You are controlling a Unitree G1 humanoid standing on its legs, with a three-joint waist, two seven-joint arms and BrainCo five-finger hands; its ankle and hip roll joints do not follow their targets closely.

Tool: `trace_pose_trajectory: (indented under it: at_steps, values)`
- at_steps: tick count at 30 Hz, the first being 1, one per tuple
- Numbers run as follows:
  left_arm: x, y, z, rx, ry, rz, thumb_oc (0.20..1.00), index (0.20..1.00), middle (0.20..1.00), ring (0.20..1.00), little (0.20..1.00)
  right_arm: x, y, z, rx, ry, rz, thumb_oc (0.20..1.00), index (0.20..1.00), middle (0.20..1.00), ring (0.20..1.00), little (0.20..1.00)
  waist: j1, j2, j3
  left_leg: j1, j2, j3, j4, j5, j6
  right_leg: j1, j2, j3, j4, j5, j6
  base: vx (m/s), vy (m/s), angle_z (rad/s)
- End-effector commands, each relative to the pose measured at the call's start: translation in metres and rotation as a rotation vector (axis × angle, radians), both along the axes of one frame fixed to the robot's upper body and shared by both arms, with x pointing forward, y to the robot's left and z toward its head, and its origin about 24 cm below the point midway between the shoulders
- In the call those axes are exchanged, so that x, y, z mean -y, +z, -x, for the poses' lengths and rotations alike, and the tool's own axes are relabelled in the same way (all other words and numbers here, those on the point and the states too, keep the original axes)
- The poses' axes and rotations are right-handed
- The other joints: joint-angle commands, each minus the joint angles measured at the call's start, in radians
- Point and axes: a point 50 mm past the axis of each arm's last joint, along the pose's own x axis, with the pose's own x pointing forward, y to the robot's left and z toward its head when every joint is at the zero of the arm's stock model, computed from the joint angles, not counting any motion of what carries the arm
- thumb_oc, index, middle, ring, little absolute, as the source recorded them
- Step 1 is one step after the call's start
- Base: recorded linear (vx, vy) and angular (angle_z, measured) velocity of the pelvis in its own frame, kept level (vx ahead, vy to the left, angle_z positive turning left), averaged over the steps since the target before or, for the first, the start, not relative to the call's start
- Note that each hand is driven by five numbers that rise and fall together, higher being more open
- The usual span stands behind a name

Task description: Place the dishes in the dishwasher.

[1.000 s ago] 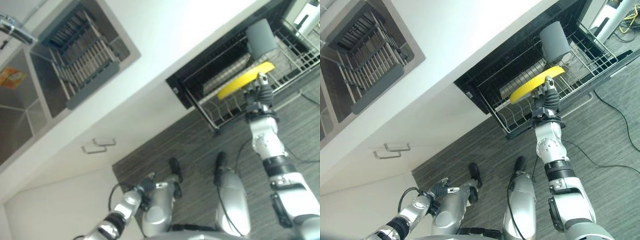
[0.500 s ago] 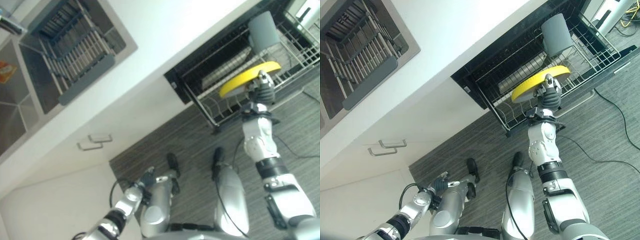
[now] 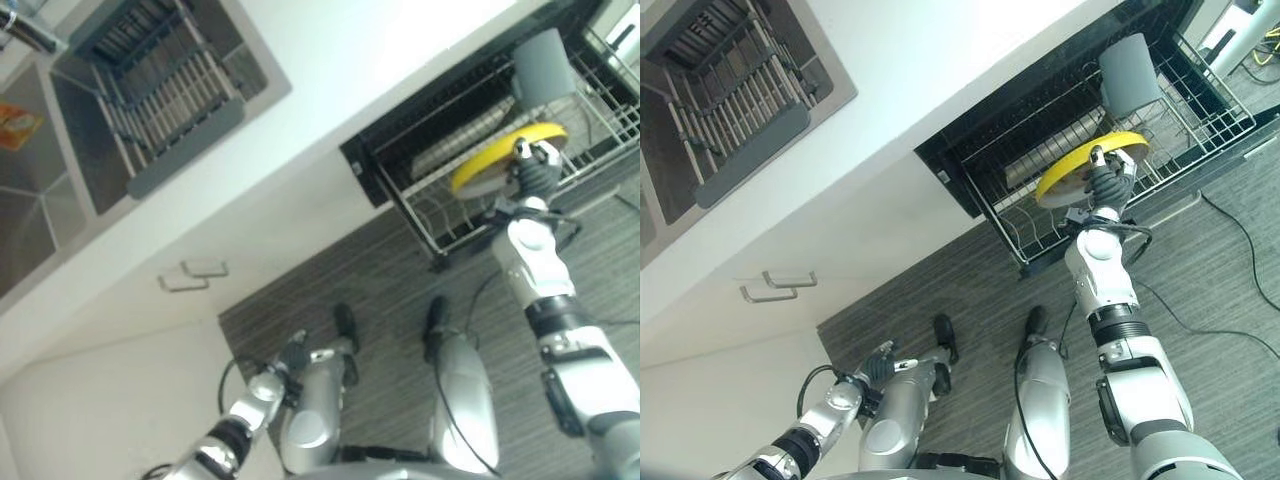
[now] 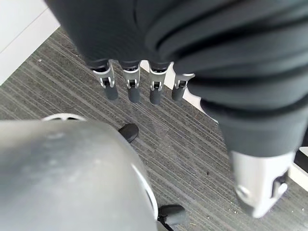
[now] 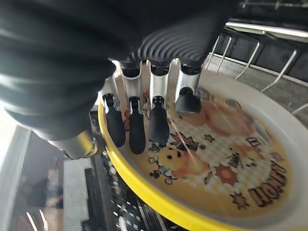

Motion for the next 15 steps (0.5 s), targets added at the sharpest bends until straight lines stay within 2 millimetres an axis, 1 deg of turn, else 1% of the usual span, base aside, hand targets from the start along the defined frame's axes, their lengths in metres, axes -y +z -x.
trace_pose_trajectory:
  at_steps: [1,3,4,8,12,15]
  values:
    - [-0.012,-0.002,0.008,-0.017,0.003,-0.027,1.0,1.0,1.0,1.0,1.0,0.027,0.03,0.002,-0.016,-0.104,0.271,0.2,0.2,0.2,0.2,0.2,-0.007,-0.028,-0.017,-0.068,0.046,-0.044,0.122,-0.067,-0.006,0.019,0.018,0.037,0.038,-0.091,0.019,-0.01,-0.033,0.07]
    - [-0.016,0.001,0.006,-0.011,-0.002,-0.039,1.0,1.0,1.0,1.0,1.0,0.033,0.035,-0.002,-0.106,-0.122,0.409,0.2,0.2,0.2,0.2,0.2,0.003,-0.037,-0.017,-0.076,0.046,-0.051,0.129,-0.07,-0.004,0.016,0.019,0.032,0.04,-0.088,0.019,0.02,-0.058,0.07]
    - [-0.02,0.002,0.006,-0.011,-0.005,-0.049,1.0,1.0,1.0,1.0,1.0,0.039,0.037,-0.004,-0.188,-0.131,0.499,0.2,0.2,0.2,0.2,0.2,0.011,-0.048,-0.017,-0.065,0.045,-0.062,0.139,-0.095,-0.011,0.028,0.017,0.036,0.051,-0.113,0.029,0.06,-0.073,0.16]
    - [-0.033,0.007,0.003,-0.001,-0.01,-0.077,1.0,1.0,1.0,1.0,1.0,0.058,0.05,-0.01,-0.366,-0.154,0.676,0.2,0.2,0.2,0.2,0.2,0.041,-0.074,-0.017,-0.08,0.057,-0.079,0.162,-0.103,-0.01,0.031,0.015,0.016,0.065,-0.113,0.027,0.01,-0.077,0.09]
    - [-0.037,0.012,0.0,0.01,-0.027,-0.091,1.0,1.0,1.0,1.0,1.0,0.067,0.068,-0.014,-0.462,-0.19,0.817,0.2,0.2,0.2,0.2,0.2,0.064,-0.082,-0.017,-0.094,0.062,-0.094,0.175,-0.105,-0.007,0.028,0.013,0.004,0.076,-0.115,0.028,0.0,-0.025,0.11]
    - [-0.039,0.015,-0.001,0.016,-0.037,-0.08,1.0,1.0,1.0,1.0,1.0,0.074,0.072,-0.018,-0.587,-0.216,0.916,0.2,0.2,0.2,0.2,0.2,0.089,-0.084,-0.017,-0.107,0.064,-0.108,0.185,-0.105,-0.003,0.026,0.008,-0.01,0.085,-0.115,0.026,0.02,0.002,0.07]
